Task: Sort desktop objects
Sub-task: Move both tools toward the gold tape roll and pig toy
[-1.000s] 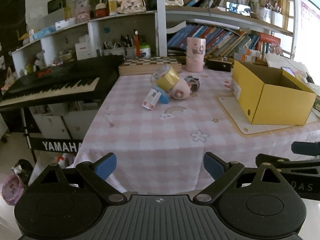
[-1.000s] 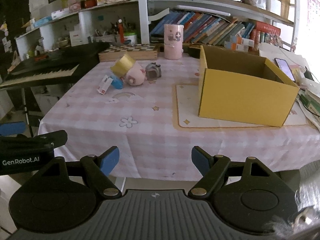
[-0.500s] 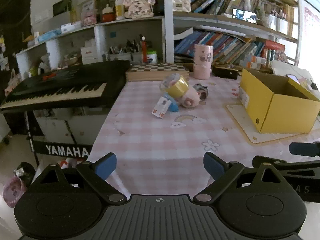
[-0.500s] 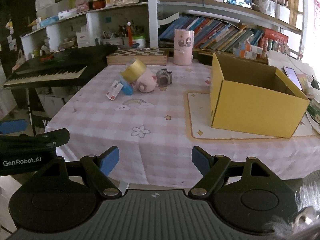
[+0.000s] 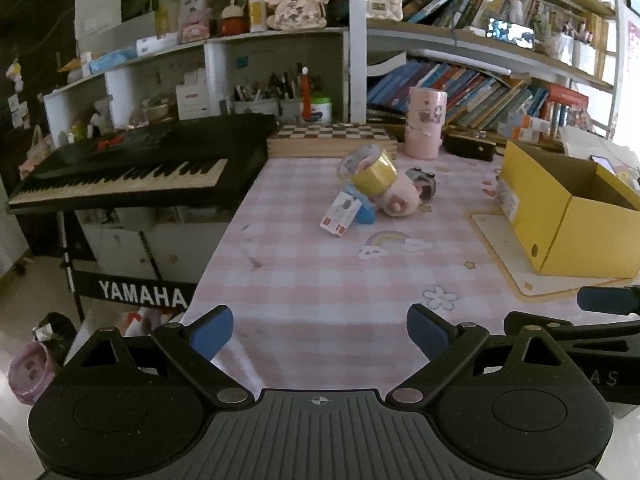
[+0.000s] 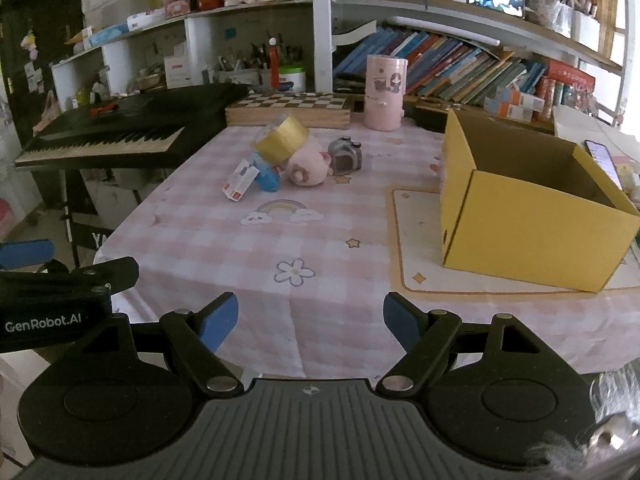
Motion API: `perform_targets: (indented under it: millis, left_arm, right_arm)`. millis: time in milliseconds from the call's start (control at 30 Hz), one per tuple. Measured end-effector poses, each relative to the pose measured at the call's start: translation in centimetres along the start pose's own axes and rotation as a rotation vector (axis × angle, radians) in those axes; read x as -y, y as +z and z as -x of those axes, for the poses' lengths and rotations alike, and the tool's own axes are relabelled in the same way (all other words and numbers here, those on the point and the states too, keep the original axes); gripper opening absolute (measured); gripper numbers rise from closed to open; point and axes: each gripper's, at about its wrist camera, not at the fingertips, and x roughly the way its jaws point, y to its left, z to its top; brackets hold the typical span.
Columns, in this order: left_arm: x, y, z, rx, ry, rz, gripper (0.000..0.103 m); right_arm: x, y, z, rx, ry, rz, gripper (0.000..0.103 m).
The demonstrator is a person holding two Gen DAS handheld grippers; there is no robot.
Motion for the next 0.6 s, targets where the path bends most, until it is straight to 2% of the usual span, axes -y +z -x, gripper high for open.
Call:
perform_targets:
  millis: [233, 600]
  left_arm:
    - [-0.4, 1.1, -1.9, -0.013, 0.045, 0.023, 0.096]
    - [0.1, 3.8, -6.9, -0.050, 0.063, 0.075, 0.096]
  right_arm:
    - [0.0, 1.6, -2.5, -0.014, 0.041, 0.022, 0.079]
    - [1.9, 5.9, -7.6, -0.030, 0.068, 0.039, 0.079]
